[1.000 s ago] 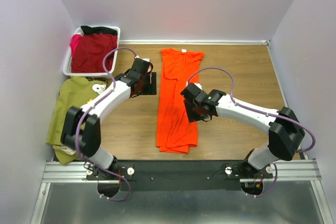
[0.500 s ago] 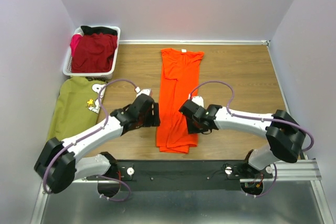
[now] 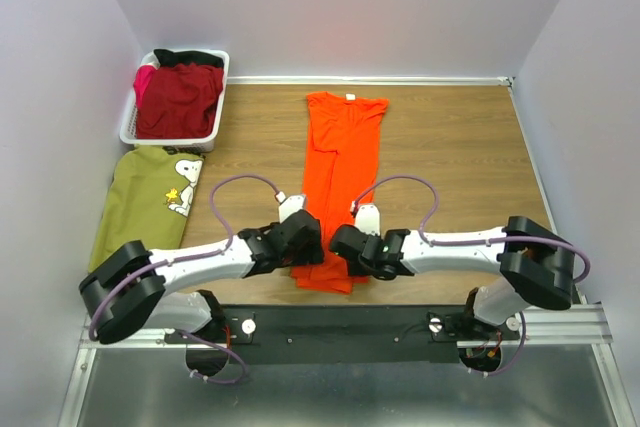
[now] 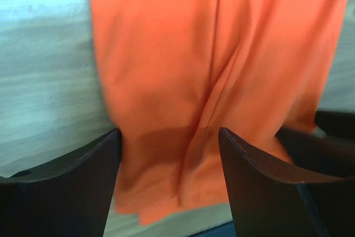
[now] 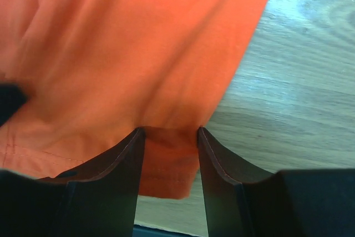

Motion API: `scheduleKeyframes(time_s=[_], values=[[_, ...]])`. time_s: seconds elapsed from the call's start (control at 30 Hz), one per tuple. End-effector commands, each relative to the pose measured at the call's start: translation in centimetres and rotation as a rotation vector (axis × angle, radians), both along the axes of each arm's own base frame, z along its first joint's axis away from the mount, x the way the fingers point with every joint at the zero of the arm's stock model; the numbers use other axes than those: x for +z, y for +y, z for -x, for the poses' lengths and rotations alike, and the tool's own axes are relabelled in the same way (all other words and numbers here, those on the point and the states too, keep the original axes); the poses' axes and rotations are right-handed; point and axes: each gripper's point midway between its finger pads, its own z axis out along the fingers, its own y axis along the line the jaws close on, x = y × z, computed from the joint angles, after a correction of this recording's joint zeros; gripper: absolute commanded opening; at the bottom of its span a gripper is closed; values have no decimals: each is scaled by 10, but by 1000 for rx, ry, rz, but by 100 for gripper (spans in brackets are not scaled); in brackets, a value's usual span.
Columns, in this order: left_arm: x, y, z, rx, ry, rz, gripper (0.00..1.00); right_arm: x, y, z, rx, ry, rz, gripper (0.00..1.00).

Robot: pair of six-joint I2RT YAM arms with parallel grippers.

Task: Fold and stack the t-shirts
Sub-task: Grab the bottom of the folded rectangular tshirt with both arms

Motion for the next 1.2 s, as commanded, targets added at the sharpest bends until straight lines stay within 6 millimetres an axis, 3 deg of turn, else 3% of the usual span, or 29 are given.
scheduleKeyframes(time_s=[0.0, 0.13, 0.4, 0.53, 0.67, 0.83, 1.17], values=[[-29, 6, 4, 76, 30, -89, 79, 6, 18, -6, -36, -65, -26, 51], [-33, 12, 10, 109, 43, -113, 79, 8, 18, 1, -30, -63, -35, 51], [-19, 9, 16, 119, 36, -49, 79, 20, 24, 11, -9, -101, 22, 51], [-18, 10, 20, 124, 44, -32, 79, 15, 25, 17, -19, -87, 38, 51], [-21, 9, 24, 129, 62, -36, 79, 5, 5, 24, -54, -61, 65, 48], [-30, 8, 35, 132, 102, -69, 79, -8, -35, 35, -115, -35, 94, 46], [-53, 3, 62, 142, 196, -141, 79, -18, -73, 46, -165, -18, 115, 46]])
